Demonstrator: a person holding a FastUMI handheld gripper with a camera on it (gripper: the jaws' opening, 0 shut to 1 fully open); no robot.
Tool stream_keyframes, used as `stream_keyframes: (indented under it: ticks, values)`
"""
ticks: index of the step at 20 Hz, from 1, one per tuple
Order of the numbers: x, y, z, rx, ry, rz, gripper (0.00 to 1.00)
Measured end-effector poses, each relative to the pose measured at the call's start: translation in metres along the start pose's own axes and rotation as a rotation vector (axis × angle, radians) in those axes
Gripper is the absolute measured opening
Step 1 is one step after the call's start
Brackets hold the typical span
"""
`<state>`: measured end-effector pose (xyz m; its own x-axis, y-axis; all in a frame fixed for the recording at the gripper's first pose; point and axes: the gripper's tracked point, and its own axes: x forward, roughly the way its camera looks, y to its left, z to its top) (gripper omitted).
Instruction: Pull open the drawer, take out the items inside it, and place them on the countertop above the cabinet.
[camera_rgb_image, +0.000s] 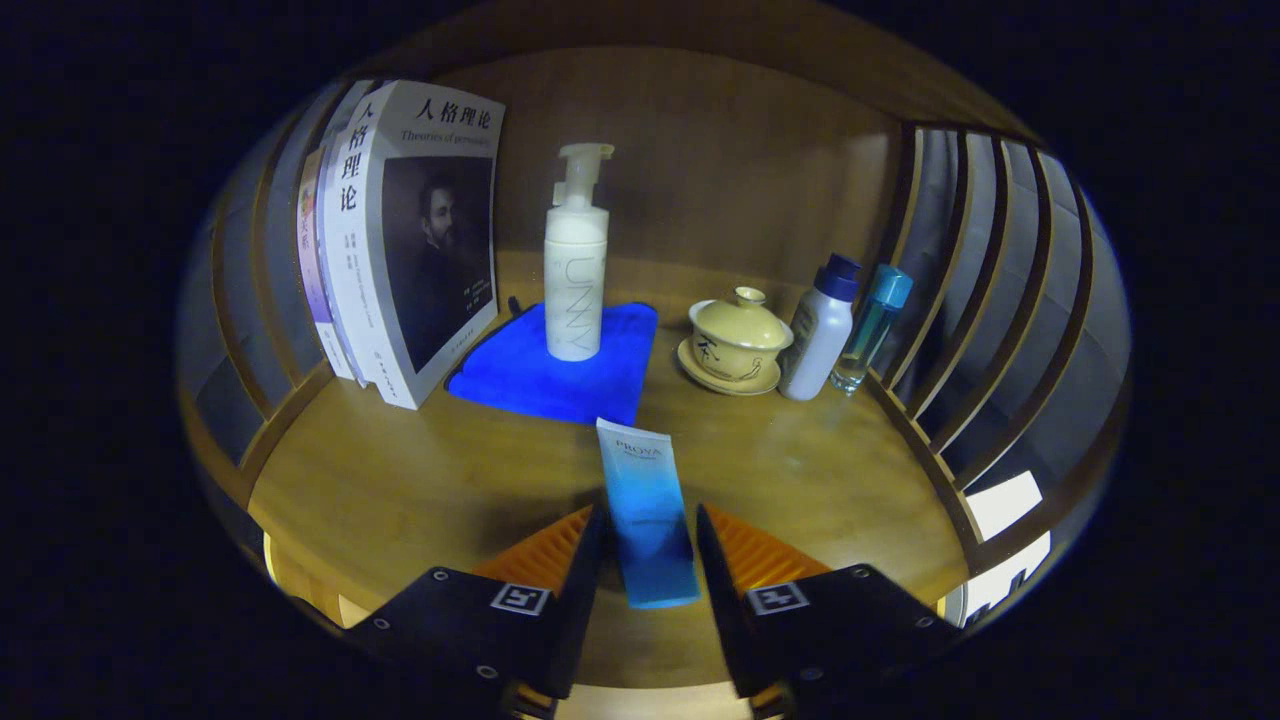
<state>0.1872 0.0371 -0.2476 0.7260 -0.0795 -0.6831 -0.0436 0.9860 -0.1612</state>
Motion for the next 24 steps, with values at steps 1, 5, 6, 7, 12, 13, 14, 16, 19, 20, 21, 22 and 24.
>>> stream_keyframes:
  ticks: [1, 5, 6, 7, 12, 13, 14, 16, 19, 20, 21, 22, 24]
  values:
    - [-0.004, -0.001, 0.002, -0.001, -0.016, 0.001, 0.71]
    - [-0.034, 0.0, 0.01, 0.024, -0.092, 0.027, 0.96]
    - [-0.046, -0.001, 0.012, 0.03, -0.118, 0.024, 0.96]
    - [-0.057, -0.001, 0.013, 0.039, -0.146, 0.03, 0.96]
    - [-0.119, -0.007, 0.002, 0.113, -0.284, 0.057, 0.95]
    - [-0.13, -0.008, -0.002, 0.124, -0.311, 0.063, 0.95]
    - [-0.14, -0.009, -0.006, 0.136, -0.336, 0.069, 0.95]
    - [-0.16, -0.011, -0.014, 0.157, -0.372, 0.076, 0.95]
    - [-0.186, -0.017, -0.027, 0.177, -0.419, 0.058, 0.95]
    - [-0.196, -0.018, -0.032, 0.167, -0.43, 0.046, 0.95]
    - [-0.205, -0.017, -0.037, 0.15, -0.446, 0.039, 0.95]
    - [-0.215, -0.016, -0.04, 0.129, -0.459, 0.03, 0.95]
    - [-0.231, -0.013, -0.05, 0.11, -0.469, 0.002, 0.95]
